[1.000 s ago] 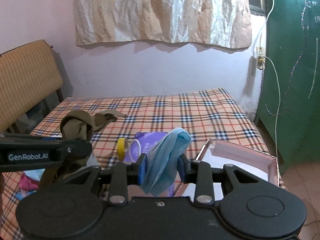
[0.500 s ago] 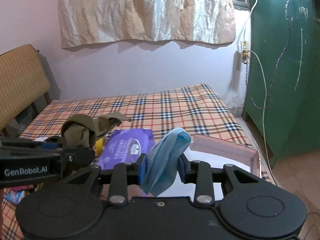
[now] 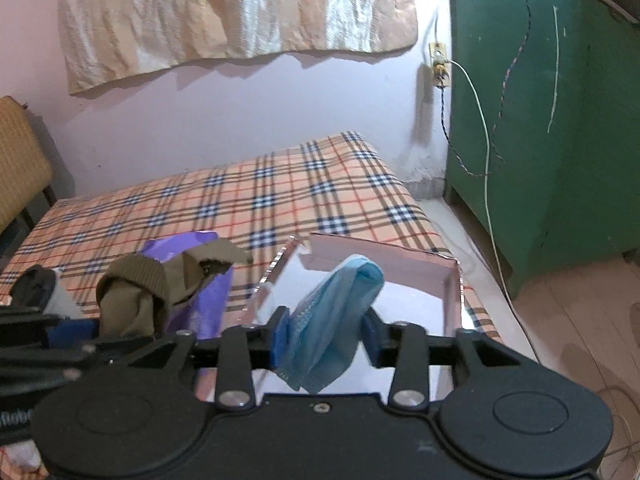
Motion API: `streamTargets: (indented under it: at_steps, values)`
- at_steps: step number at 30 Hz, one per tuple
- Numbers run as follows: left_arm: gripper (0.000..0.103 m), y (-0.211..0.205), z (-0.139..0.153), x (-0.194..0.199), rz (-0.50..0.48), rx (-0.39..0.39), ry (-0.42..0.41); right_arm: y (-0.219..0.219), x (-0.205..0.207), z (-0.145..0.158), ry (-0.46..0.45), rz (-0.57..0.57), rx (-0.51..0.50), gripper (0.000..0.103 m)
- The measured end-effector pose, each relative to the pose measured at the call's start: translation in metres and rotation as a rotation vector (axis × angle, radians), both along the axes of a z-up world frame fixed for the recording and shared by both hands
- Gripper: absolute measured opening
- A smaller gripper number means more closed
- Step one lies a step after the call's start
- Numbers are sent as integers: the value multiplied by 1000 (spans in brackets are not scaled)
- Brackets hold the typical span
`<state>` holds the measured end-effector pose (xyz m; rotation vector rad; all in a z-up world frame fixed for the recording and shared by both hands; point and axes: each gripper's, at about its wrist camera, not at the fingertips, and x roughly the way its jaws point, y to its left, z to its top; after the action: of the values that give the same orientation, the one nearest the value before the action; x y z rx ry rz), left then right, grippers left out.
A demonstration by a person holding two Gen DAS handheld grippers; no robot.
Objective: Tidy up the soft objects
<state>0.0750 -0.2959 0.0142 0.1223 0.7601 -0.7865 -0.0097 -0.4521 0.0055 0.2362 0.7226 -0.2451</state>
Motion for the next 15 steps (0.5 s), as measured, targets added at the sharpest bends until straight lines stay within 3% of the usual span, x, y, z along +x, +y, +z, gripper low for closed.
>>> streamTargets:
  at_steps: [2,8,13,15]
  values:
    - [32,-8,-5,-1,-30,3,10,-8,2,-4,6,-4,-5,89]
    - [40,-25,-28,-2,-118,26,74,-33,-8,-18,14,-94,-14,89]
    - [41,-24,-38,-1,-118,40,91,-47,-21,-37,-19,-227,-126,89]
    - [41,-22,-37,-1,-111,41,86,-50,-24,-50,-25,-207,-105,88]
